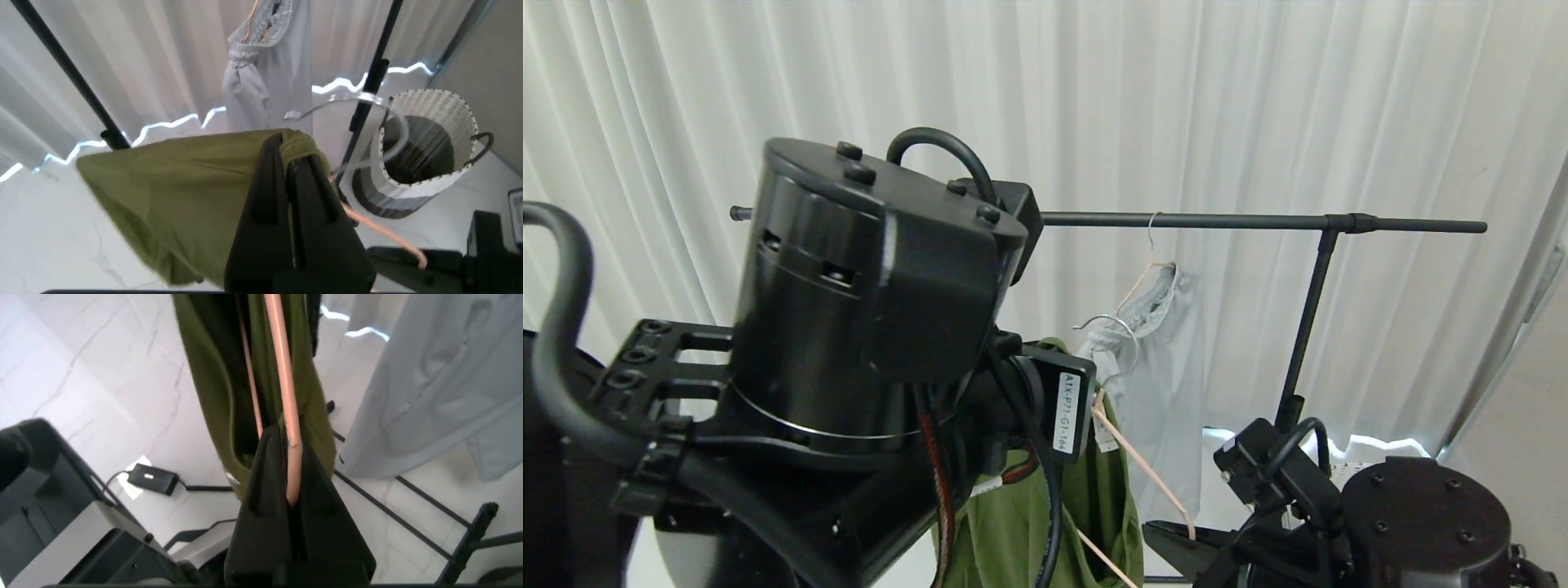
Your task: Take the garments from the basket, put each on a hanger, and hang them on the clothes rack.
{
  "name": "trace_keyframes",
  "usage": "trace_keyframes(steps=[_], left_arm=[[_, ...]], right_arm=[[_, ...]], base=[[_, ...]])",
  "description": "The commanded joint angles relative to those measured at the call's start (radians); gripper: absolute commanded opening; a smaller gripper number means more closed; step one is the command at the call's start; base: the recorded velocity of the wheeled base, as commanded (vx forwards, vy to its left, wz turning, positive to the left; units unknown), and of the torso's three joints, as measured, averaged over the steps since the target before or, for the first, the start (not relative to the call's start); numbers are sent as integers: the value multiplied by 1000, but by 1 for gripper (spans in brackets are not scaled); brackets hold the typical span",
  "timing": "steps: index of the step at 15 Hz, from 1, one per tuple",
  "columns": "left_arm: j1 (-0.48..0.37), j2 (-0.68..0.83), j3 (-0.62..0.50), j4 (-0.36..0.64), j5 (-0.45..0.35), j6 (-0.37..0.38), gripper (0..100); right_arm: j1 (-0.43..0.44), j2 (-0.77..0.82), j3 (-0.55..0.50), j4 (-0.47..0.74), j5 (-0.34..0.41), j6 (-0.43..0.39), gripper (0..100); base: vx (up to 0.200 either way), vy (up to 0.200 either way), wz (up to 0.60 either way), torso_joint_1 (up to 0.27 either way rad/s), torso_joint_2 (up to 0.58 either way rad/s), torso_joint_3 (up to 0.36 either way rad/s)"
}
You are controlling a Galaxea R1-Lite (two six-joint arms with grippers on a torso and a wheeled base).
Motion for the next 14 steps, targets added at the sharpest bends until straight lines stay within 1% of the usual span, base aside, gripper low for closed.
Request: trace_keyframes(steps=[1, 3, 6, 8, 11, 13, 14], left_arm=[[-1, -12, 6, 0, 0, 1, 0], [-7, -6, 6, 0, 0, 1, 0], [-50, 12, 6, -1, 0, -2, 0], [-85, 18, 17, -9, 4, -7, 0], [-92, 11, 74, -69, 4, -1, 0], [-102, -3, 80, -73, 4, -5, 0], [-113, -8, 83, -73, 4, -5, 100]], right_arm=[[-11, -41, 12, 0, -18, 14, 0], [-11, -90, 36, 0, -21, 16, 0], [-6, -167, 58, 0, -21, 16, 0], [12, -213, 68, 0, -21, 16, 0], [23, -237, 65, 0, -21, 13, 0], [41, -245, 65, 0, -21, 11, 0], [55, -245, 64, 0, -21, 10, 0]], base=[[0, 0, 0, 0, 0, 0], [0, 0, 0, 0, 0, 0], [0, 0, 0, 0, 0, 0], [0, 0, 0, 0, 0, 0], [0, 0, 0, 0, 0, 0], [0, 0, 0, 0, 0, 0], [0, 0, 0, 0, 0, 0]])
